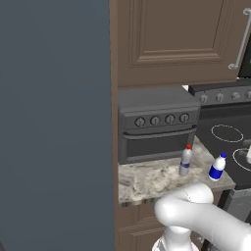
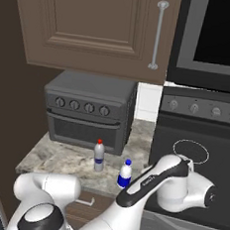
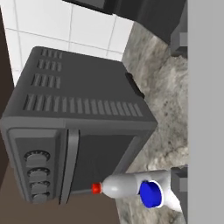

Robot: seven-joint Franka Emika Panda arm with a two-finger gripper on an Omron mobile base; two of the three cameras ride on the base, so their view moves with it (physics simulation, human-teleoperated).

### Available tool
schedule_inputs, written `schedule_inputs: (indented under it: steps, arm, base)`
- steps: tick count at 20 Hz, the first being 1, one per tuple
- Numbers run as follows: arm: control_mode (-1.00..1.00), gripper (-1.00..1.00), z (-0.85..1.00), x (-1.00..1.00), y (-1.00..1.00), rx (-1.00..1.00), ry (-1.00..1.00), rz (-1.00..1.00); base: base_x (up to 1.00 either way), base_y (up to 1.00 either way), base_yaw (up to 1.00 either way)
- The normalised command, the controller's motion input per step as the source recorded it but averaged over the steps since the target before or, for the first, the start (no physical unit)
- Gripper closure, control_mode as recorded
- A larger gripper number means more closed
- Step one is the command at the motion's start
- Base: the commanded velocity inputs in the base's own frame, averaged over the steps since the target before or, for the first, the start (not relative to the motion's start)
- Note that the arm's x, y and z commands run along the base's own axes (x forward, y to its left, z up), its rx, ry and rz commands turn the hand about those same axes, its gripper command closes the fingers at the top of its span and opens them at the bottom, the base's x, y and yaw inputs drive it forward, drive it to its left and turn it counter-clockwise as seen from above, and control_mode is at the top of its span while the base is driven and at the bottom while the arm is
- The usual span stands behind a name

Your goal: Take the bottled waters from the counter and place them in the freezer to freeze. Close the freezer door after placing the bottles.

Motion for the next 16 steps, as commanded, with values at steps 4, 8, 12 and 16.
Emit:
schedule_inputs:
  steps: [4,8,12,16]
  arm:
    - [-1.00,-1.00,-0.22,0.00,0.00,0.00,0.01,0.00]
    - [-1.00,-1.00,-0.11,0.00,0.00,0.01,0.00,0.00]
    - [-1.00,-1.00,-0.12,-0.05,0.09,0.00,0.00,0.03]
    - [-1.00,-1.00,-0.15,-0.10,0.13,0.00,0.00,0.04]
  base:
    - [0.00,0.00,0.00]
    - [0.00,0.00,0.00]
    - [0.00,0.00,0.00]
    - [0.00,0.00,0.00]
